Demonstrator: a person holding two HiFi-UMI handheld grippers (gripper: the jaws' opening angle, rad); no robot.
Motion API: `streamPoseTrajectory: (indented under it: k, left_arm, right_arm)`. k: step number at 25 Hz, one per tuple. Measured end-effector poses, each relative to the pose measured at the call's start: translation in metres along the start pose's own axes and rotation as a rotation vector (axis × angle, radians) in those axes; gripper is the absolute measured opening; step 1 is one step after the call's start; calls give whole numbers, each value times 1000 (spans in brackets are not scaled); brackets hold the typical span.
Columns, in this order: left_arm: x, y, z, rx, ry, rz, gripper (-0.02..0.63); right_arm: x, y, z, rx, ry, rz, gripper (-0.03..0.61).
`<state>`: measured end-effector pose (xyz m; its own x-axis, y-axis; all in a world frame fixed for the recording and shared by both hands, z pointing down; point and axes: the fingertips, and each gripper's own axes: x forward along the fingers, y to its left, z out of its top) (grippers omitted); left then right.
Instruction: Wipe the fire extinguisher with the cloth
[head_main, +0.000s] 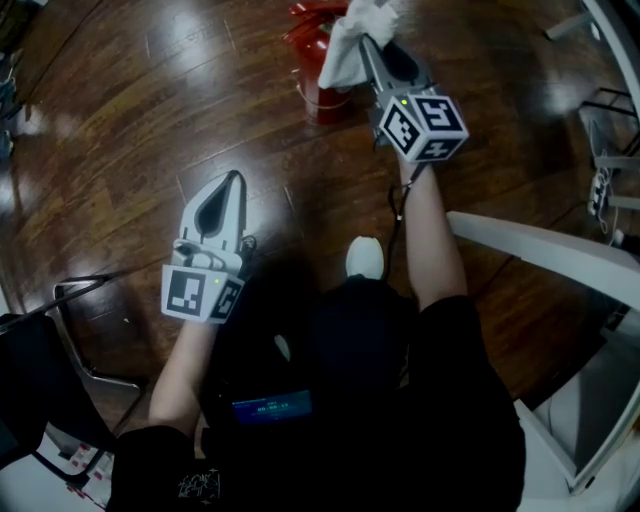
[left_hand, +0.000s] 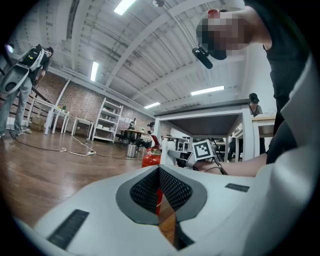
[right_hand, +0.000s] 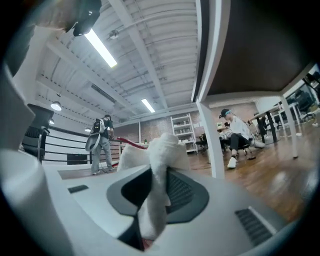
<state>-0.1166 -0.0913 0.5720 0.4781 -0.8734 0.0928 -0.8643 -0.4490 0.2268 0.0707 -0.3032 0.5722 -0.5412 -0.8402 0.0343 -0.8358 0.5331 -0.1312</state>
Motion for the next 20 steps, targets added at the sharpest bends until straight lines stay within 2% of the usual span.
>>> streamPoseTrajectory:
  k: [7,12,20]
  left_arm:
    - [1,4,-1,-2,-3,11,2]
    - [1,-3,-4,-2,-2,9,2]
    - [-4,-1,-9,-6,1,21,2]
  right_arm:
    - [-13,-7,-45,46,36,-29,92]
    - [-19,-15,-105,59,154,-51,92]
    - [-13,-30,-188,242,285,-81,92]
